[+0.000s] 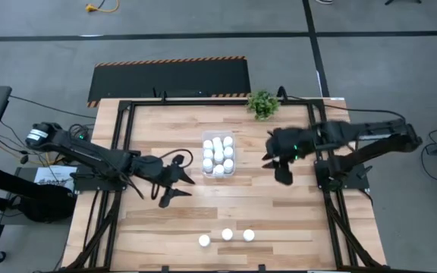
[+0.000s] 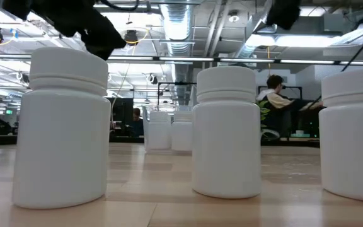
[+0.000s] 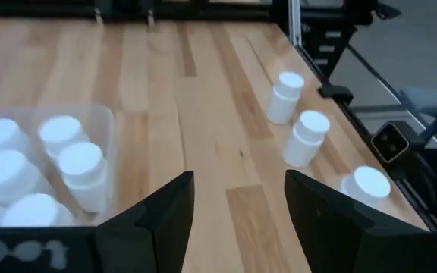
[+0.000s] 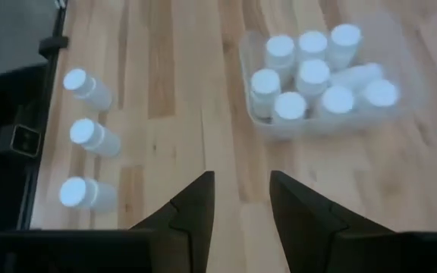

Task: Pick and place pill bottles into a basket
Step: Put the pill bottles into the container

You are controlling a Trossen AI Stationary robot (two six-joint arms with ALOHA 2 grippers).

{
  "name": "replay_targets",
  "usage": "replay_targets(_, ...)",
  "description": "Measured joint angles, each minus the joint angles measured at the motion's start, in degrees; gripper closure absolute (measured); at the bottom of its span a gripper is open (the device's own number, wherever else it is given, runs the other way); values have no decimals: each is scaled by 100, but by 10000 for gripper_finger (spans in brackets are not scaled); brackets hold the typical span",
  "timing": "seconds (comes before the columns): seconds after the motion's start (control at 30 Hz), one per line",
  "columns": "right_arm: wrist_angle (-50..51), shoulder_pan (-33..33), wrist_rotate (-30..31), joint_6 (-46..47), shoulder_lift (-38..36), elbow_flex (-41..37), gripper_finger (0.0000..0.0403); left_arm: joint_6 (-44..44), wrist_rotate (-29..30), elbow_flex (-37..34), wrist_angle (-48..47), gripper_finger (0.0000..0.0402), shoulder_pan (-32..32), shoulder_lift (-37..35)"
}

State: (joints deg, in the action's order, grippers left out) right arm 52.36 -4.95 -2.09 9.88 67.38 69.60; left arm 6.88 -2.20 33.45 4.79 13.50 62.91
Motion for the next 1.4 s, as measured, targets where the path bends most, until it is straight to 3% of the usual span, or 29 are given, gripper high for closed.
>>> replay_targets(0.2, -2484, -852, 360, 801, -380, -2000, 282, 149, -4, 0, 239, 207, 245, 479)
replay_targets(0.4, -4615, -1388, 370, 1116, 244, -3047, 282, 259, 61, -2, 399, 207, 654, 670)
replay_targets(0.77, -5389, -2107, 534, 1414, 1295, -3051, 282, 415, 448, -2, 618, 207, 1062, 766)
replay_targets(1.2, -5085, -2872, 503, 2107, 913, -3046, 282, 456, 678, -2, 632, 207, 1060, 764)
replay_targets(1.4, -4791, -3100, 493, 3165, 1036, -3048, 282, 523, 763, -2, 685, 207, 1060, 764)
